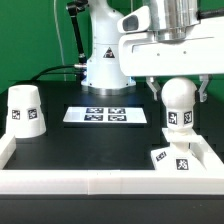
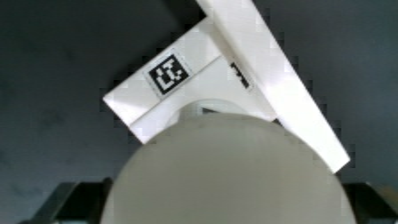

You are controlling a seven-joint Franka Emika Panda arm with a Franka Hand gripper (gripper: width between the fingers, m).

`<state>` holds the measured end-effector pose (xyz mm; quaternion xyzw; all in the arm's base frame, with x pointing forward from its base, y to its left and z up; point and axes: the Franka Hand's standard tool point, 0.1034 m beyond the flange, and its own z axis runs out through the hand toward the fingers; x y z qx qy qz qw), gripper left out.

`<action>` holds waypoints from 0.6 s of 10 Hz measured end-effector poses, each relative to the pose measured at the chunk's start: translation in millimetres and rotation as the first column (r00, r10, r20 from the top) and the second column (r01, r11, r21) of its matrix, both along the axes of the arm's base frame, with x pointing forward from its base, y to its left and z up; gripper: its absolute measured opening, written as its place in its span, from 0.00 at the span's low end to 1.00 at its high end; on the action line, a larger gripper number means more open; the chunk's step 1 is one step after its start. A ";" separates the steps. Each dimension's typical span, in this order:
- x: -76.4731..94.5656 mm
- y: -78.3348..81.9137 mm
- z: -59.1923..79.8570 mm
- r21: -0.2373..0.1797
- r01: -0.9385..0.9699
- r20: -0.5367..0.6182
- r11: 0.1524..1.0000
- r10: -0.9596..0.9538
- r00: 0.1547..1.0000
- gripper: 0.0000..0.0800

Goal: Assemble lamp

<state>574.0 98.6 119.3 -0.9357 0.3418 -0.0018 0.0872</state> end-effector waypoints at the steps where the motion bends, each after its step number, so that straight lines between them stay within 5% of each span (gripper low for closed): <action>1: -0.4 0.8 -0.1 0.008 0.065 -0.013 0.998 -0.065 0.998 0.72; 6: -7.6 7.5 -1.4 0.034 0.560 -0.170 0.828 -0.547 0.819 0.73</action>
Offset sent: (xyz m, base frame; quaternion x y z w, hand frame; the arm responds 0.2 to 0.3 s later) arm -0.0041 -0.0023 0.0021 -0.0463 -0.0116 0.2583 0.9649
